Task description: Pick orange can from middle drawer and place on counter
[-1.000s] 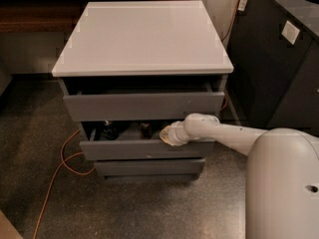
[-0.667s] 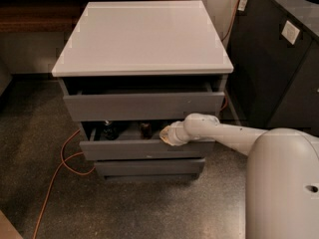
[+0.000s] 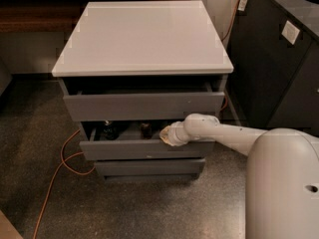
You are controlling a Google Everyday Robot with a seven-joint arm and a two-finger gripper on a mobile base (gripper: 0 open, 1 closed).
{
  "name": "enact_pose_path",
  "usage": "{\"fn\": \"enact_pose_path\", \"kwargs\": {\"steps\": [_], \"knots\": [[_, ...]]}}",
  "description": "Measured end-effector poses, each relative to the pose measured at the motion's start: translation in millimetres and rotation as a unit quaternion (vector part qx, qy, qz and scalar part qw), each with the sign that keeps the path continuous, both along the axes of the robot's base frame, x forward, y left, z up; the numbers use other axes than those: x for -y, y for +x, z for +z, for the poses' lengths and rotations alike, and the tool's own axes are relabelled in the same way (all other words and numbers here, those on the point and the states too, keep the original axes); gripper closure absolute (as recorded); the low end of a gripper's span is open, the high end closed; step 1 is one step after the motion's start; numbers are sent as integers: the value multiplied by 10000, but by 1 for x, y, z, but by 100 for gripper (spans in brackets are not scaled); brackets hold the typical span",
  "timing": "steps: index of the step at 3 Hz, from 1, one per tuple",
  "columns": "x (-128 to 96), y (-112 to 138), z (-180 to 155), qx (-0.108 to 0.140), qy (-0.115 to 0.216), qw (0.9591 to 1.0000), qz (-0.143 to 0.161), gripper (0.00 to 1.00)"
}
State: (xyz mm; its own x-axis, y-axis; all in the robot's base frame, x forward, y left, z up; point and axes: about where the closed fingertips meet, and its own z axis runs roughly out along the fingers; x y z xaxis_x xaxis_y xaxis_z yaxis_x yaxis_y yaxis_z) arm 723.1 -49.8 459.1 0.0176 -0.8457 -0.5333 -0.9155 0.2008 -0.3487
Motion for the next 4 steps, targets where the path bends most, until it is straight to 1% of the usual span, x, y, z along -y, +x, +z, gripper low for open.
{"fn": "enact_pose_path", "kwargs": {"steps": [1,2,4], "knots": [[0,0,0,0,1,10000,0,17],[0,0,0,0,1,10000,0,0],[0,1,2,0,2,10000,0,0]]}}
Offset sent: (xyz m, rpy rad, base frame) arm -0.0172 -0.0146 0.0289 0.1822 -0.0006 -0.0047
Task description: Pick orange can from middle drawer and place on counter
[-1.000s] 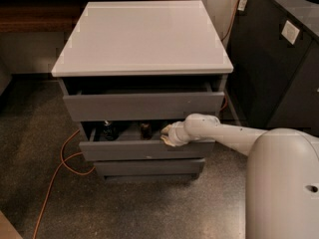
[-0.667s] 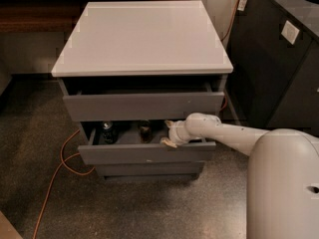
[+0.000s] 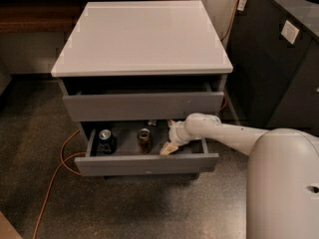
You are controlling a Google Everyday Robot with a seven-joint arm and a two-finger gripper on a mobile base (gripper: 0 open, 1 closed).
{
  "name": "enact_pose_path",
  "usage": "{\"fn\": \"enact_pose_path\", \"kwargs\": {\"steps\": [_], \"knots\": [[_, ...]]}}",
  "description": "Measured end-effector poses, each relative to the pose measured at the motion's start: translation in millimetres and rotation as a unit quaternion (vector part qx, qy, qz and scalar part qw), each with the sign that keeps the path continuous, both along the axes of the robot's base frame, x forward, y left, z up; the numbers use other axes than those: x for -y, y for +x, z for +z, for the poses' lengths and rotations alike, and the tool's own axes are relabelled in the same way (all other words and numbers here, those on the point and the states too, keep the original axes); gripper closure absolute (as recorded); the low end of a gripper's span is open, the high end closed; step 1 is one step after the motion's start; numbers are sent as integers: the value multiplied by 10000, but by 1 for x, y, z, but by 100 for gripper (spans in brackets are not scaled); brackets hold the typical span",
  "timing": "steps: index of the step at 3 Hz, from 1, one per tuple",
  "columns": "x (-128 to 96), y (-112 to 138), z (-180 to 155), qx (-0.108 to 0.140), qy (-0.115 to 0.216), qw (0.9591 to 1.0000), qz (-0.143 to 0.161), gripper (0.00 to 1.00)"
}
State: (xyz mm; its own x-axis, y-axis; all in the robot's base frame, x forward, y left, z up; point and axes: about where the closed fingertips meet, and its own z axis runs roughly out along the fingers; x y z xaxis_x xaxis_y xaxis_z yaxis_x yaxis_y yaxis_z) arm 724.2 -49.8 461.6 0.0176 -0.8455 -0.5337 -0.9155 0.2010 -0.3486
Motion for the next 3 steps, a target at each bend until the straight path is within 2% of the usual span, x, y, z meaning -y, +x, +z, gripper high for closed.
{"fn": "enact_pose_path", "kwargs": {"steps": [1,2,3], "knots": [[0,0,2,-1,1,10000,0,0],[4,-13,5,-89,347,9994,4,0],[3,-20,4,-257,769,9966,112,15]]}}
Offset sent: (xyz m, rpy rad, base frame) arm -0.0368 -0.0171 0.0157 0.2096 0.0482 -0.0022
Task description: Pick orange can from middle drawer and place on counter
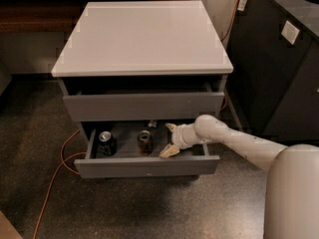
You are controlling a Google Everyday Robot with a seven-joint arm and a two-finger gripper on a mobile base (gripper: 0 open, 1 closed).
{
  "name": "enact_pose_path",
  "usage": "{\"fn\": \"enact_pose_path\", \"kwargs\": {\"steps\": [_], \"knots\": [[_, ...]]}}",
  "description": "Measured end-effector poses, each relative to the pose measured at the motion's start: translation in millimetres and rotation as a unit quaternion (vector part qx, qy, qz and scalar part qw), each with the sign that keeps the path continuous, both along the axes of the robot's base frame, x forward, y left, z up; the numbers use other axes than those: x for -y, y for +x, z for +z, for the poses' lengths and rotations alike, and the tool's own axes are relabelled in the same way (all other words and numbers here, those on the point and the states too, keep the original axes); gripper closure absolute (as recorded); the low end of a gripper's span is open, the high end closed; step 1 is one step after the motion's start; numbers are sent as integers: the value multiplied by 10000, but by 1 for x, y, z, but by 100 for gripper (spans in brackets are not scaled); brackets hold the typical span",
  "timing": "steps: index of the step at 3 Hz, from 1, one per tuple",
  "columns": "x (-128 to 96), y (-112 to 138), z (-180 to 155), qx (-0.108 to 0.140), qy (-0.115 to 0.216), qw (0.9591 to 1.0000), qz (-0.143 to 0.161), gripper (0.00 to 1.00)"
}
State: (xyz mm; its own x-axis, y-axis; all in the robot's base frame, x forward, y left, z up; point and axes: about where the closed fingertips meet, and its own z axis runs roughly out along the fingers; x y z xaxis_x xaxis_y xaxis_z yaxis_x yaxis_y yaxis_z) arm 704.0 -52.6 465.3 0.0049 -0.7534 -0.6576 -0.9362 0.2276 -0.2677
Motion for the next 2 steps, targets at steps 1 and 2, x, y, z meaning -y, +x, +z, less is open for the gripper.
{"fn": "enact_pose_path", "kwargs": {"steps": [1,2], "knots": [[-3,6,0,-179,295,9993,114,46],[-6,11,-1,-276,375,9988,172,68]]}}
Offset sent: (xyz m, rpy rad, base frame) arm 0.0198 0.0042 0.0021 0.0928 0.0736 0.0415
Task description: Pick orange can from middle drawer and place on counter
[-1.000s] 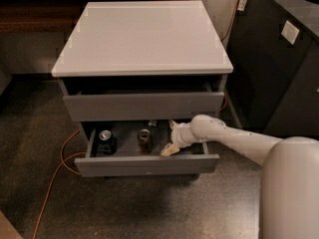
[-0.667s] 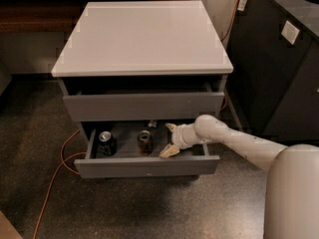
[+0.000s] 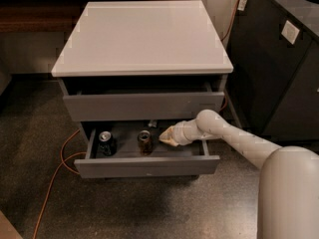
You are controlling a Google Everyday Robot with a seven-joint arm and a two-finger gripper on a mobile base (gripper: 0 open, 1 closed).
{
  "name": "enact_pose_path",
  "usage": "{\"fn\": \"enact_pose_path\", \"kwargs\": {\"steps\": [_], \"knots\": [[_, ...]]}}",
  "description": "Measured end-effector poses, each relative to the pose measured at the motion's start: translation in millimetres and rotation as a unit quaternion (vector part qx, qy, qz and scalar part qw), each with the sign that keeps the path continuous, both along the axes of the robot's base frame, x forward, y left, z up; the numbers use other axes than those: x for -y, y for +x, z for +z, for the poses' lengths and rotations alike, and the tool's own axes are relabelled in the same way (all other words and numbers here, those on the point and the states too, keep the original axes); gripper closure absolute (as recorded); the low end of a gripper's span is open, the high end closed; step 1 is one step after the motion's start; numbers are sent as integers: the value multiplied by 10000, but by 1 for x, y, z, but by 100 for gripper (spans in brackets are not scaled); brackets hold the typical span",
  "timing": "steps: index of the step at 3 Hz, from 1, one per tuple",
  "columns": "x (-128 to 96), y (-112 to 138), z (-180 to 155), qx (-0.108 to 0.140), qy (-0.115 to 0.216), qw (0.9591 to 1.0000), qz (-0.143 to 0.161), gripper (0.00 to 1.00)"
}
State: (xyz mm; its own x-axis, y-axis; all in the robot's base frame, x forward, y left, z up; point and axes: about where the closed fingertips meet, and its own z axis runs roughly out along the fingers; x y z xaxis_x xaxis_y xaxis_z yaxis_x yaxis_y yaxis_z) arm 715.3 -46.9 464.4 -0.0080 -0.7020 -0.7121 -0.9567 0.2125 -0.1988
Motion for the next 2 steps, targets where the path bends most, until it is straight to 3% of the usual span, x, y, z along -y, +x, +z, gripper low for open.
{"fn": "enact_pose_path", "kwargs": {"steps": [1,2], "knots": [[-2,3,-3,-110,20,9999,9,92],[-4,7,-8,-216,45,9998,-4,100]]}}
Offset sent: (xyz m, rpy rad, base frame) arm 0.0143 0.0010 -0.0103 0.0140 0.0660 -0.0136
